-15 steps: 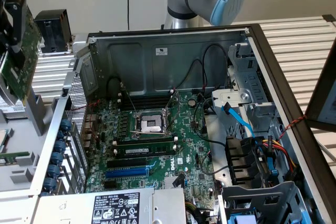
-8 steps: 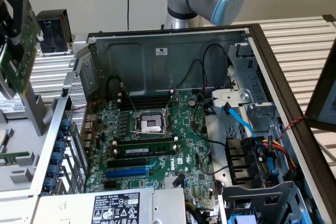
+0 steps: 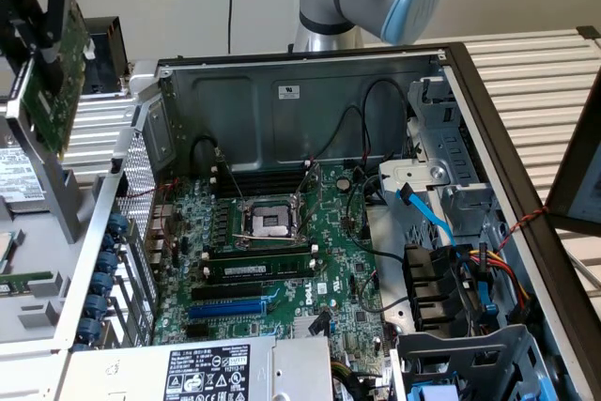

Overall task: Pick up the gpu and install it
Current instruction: 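Pick up the gpu and move the gpu toward the slot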

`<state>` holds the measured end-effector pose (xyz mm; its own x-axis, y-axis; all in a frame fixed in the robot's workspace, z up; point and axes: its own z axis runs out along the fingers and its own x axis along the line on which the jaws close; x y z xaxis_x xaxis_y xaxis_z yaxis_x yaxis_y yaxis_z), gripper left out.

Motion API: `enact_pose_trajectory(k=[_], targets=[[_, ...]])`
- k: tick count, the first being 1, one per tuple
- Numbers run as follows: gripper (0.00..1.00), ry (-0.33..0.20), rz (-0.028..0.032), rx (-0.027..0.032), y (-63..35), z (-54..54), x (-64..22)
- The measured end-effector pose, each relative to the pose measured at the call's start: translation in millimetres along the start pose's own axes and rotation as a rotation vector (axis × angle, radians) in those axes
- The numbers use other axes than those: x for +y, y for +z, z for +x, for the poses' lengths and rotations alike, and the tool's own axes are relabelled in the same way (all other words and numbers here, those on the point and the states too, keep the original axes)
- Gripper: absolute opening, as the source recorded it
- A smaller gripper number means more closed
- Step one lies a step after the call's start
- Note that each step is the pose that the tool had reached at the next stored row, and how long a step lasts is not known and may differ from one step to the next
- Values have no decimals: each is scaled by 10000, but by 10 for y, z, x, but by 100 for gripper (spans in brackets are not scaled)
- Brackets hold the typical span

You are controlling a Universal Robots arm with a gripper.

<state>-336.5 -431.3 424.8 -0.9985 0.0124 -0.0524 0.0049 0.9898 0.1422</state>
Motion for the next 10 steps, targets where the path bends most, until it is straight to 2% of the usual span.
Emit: enact_pose_trajectory(k=[4,6,10], targets=[[27,7,0,48,5,-171,-19],[27,14,1,96,11,-252,-25],[27,20,-6,135,67,-430,-38]])
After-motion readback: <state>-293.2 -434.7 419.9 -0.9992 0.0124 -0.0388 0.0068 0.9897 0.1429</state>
